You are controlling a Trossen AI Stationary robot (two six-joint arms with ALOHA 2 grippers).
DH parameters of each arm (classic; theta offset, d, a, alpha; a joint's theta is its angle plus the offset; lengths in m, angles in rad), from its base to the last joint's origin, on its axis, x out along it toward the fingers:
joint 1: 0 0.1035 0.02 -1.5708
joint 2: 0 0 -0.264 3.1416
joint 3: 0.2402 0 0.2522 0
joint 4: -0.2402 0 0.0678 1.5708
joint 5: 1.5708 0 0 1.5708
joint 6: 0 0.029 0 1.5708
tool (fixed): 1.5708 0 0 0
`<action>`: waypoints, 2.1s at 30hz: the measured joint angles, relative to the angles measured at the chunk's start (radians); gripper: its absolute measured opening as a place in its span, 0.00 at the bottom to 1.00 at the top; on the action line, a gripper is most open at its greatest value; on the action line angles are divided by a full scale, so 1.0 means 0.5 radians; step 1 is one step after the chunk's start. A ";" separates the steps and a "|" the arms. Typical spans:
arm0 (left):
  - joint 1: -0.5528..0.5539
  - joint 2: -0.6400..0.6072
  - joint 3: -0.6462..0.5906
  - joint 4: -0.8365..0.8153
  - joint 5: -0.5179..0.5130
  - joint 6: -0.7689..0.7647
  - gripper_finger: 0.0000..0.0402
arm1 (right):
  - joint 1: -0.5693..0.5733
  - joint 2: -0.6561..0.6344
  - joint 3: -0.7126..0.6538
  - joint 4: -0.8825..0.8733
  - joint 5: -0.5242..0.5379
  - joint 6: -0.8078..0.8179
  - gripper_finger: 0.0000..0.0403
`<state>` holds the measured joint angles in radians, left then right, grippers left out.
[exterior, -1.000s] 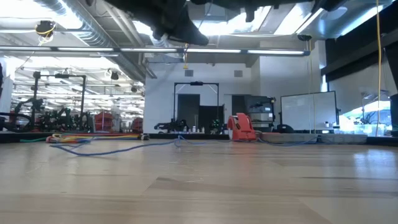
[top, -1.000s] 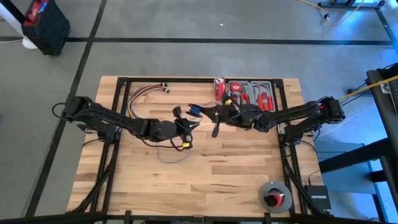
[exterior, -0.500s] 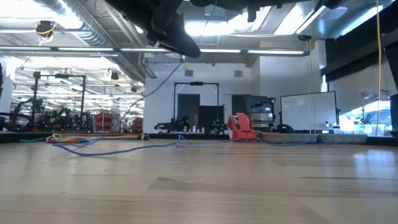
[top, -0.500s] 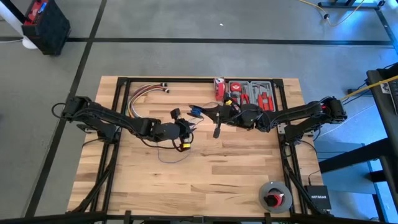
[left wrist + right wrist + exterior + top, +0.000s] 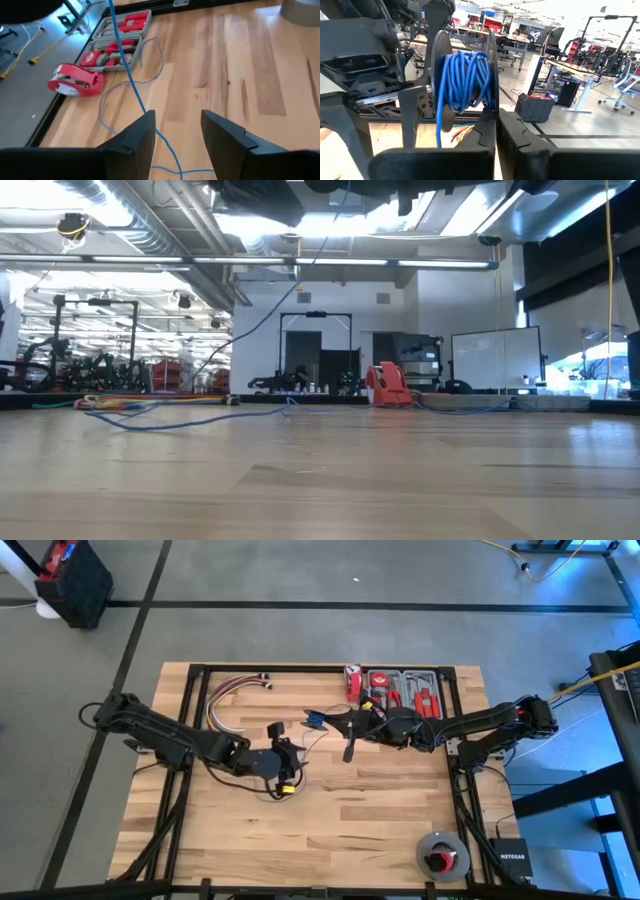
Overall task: Coil cords
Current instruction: Coil the blue wire on the black spool
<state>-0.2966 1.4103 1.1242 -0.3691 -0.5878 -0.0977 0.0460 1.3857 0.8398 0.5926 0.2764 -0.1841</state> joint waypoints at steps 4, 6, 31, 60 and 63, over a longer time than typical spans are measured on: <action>0.009 0.024 -0.067 0.163 -0.003 -0.041 0.38 | 0.000 0.001 0.000 -0.001 -0.001 -0.005 0.00; 0.017 0.028 -0.138 0.271 -0.004 0.012 0.38 | 0.000 0.002 0.000 -0.001 -0.001 -0.008 0.00; 0.244 0.071 -0.332 0.918 0.565 0.200 0.38 | -0.001 0.002 0.000 -0.026 0.037 -0.024 0.00; 0.284 0.071 -0.333 0.927 0.375 0.151 0.38 | -0.001 0.002 0.000 -0.036 -0.001 -0.048 0.00; 0.264 0.071 -0.331 0.925 0.355 0.148 0.38 | -0.001 0.002 0.000 -0.037 -0.001 -0.048 0.00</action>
<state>-0.1647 1.4456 0.9585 0.0932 -0.4103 -0.0234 0.0456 1.3870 0.8398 0.5743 0.2760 -0.2083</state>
